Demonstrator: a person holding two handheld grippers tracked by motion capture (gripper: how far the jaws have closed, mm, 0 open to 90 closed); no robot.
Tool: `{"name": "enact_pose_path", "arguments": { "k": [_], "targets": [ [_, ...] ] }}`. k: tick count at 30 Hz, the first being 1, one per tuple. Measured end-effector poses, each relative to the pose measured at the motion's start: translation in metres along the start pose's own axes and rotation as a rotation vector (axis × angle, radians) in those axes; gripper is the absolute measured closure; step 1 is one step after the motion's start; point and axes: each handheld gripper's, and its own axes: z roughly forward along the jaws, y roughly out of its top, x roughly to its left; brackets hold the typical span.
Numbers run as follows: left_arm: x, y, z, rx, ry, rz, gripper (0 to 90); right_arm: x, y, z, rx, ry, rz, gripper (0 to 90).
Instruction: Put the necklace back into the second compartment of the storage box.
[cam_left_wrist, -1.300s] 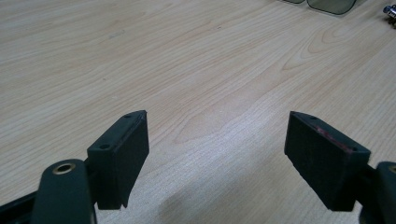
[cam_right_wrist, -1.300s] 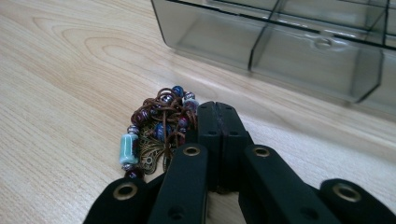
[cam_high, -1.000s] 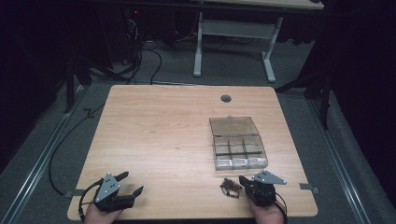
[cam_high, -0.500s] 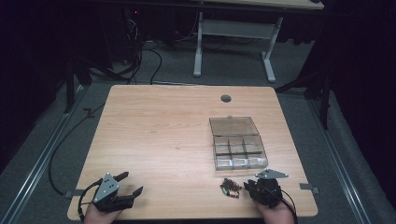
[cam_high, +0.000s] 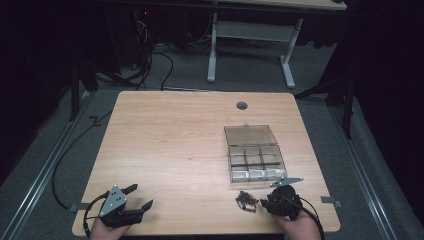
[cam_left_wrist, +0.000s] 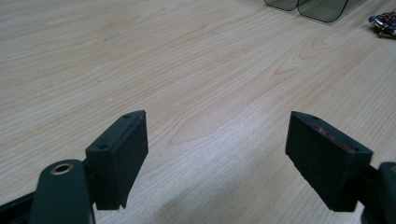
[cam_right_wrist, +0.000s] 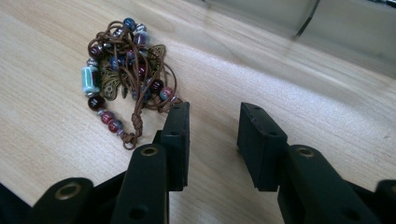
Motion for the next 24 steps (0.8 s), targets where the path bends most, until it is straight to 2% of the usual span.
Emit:
{"name": "enact_pose_path", "arguments": {
  "k": [5,10,17,19,24],
  "targets": [
    [0.000,0.000,-0.001,-0.008,0.001,0.002,21.5,0.000,0.006,-0.004,0.049,0.002,-0.018,59.9],
    [0.000,0.000,-0.001,-0.004,0.002,-0.003,21.1,0.002,0.010,-0.007,0.094,0.019,-0.013,55.3],
    [0.001,0.000,-0.001,-0.001,-0.001,-0.008,20.8,0.005,0.011,-0.011,0.108,0.039,-0.025,52.1],
    [0.000,0.000,0.000,-0.005,0.001,-0.006,20.8,0.008,0.014,-0.013,0.109,0.045,-0.043,49.6],
    [0.000,0.000,-0.001,-0.003,0.000,-0.001,20.8,0.013,0.018,-0.012,0.112,0.051,-0.044,46.5]
  ]
}}
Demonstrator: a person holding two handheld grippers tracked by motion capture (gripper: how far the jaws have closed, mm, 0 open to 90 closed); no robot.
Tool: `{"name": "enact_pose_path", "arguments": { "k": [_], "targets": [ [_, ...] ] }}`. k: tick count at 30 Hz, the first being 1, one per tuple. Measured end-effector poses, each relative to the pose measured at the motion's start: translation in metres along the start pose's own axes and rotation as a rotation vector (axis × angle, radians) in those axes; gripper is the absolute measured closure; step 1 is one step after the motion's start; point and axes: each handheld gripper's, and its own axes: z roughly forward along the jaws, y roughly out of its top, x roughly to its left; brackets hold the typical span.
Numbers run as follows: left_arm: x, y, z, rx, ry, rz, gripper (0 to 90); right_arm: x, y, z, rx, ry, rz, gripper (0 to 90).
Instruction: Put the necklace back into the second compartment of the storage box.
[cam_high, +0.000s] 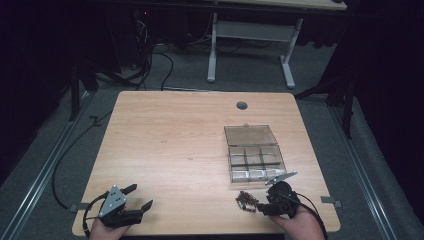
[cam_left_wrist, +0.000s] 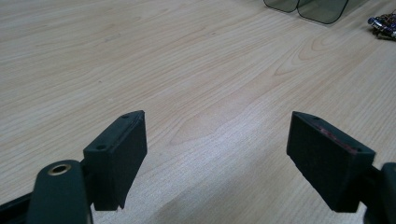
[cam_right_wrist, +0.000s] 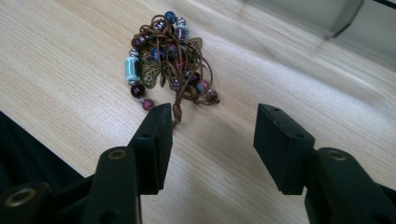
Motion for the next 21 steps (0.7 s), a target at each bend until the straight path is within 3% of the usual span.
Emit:
{"name": "enact_pose_path", "arguments": {
  "k": [6,13,21],
  "targets": [
    [0.001,0.000,0.000,-0.001,-0.005,-0.002,20.8,0.002,0.006,0.003,-0.002,0.015,-0.001,43.8],
    [0.001,0.000,0.000,-0.004,-0.003,-0.003,20.8,0.012,0.019,0.009,0.014,0.016,-0.035,42.1],
    [0.002,0.000,0.000,-0.008,-0.007,-0.010,20.8,0.017,0.032,0.019,0.050,0.022,-0.072,50.1]
  ]
}}
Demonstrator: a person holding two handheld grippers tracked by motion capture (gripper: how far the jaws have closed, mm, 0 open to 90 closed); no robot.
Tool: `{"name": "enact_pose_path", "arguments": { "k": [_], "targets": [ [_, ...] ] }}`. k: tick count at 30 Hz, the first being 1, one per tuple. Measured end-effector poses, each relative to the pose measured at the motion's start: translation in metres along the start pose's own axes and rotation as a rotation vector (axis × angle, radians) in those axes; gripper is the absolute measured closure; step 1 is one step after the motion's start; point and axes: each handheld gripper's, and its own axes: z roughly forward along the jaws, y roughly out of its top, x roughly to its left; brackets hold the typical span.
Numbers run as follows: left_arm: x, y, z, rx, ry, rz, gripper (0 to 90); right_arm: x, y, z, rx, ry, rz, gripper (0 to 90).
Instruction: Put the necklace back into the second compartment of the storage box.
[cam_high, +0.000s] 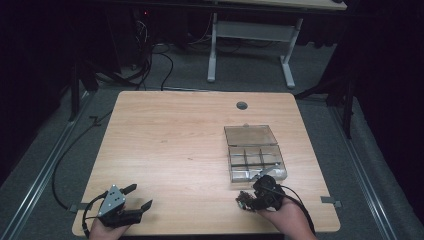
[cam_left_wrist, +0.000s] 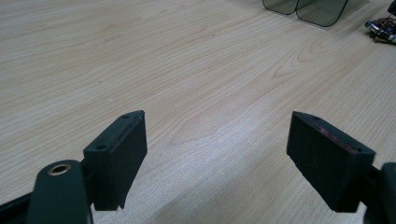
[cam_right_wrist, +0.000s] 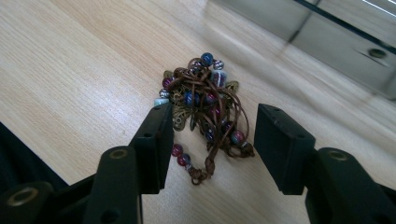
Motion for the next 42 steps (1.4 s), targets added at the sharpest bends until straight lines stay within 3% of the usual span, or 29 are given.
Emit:
{"name": "enact_pose_path", "arguments": {
  "k": [10,13,16,29,42],
  "targets": [
    [0.000,0.000,-0.001,0.002,0.001,0.006,20.8,0.003,0.006,0.014,0.047,-0.029,-0.049,61.7],
    [0.000,0.000,-0.001,0.002,0.001,0.005,20.8,0.003,0.007,0.014,0.055,-0.038,-0.075,74.4],
    [0.000,0.000,-0.001,0.002,0.001,0.003,20.9,0.003,0.007,0.013,0.059,-0.034,-0.081,81.3],
    [0.000,0.001,-0.001,0.008,0.003,0.007,21.0,-0.004,0.004,-0.002,0.067,0.012,-0.039,81.6],
    [0.000,0.000,-0.001,0.004,0.003,0.005,21.0,-0.013,0.003,-0.025,0.076,0.005,0.002,81.6]
  ]
}}
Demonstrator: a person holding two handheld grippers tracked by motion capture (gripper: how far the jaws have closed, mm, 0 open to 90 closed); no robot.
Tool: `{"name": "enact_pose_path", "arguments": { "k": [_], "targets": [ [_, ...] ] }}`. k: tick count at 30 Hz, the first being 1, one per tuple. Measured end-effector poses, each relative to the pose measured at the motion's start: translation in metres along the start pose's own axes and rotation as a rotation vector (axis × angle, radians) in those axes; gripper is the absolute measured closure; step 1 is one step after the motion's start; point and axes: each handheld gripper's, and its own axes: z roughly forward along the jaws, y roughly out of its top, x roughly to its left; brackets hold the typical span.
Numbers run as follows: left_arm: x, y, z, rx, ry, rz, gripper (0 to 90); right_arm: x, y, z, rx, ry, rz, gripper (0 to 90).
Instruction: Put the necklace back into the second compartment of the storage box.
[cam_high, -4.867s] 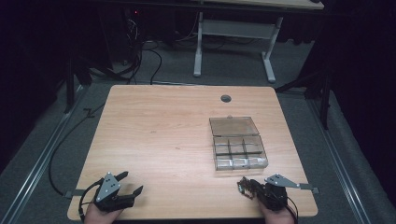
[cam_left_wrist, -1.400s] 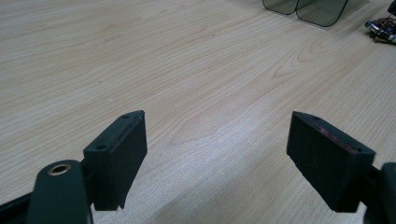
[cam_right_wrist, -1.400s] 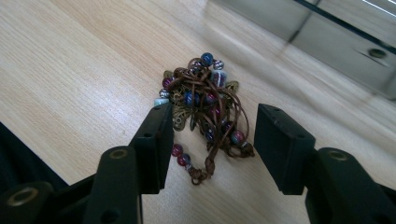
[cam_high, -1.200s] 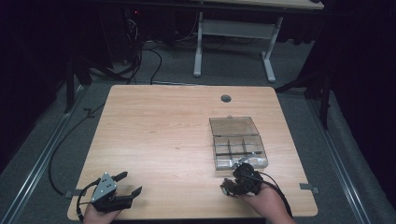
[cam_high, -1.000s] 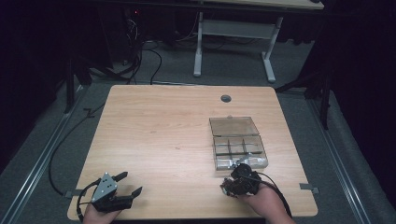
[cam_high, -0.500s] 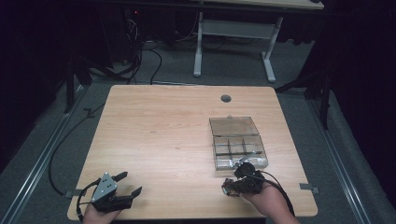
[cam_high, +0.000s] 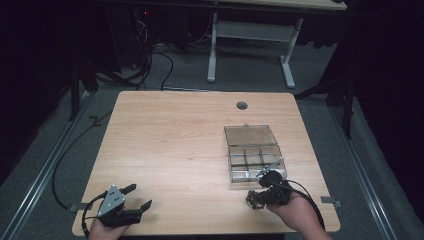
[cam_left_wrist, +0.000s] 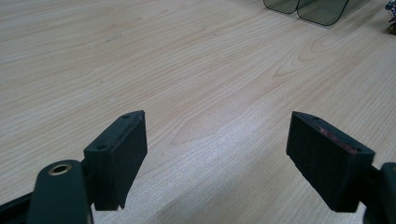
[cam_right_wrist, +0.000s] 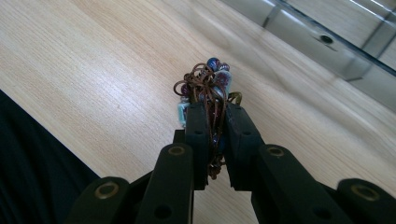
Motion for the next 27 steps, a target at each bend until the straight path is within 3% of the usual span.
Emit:
{"name": "enact_pose_path", "arguments": {
  "k": [12,13,15,27],
  "targets": [
    [0.000,0.000,0.000,-0.001,0.000,-0.002,21.0,-0.007,0.004,-0.017,-0.007,-0.002,0.022,81.5],
    [0.001,0.000,0.000,0.001,0.000,-0.002,21.0,-0.007,0.005,-0.019,0.002,-0.008,0.047,81.5],
    [0.001,0.000,0.000,0.001,0.000,-0.003,21.0,-0.010,0.006,-0.021,-0.005,-0.005,0.023,81.5],
    [0.000,0.000,0.001,0.001,0.000,-0.001,21.0,-0.019,0.016,-0.032,0.021,-0.013,0.036,81.5]
  ]
}}
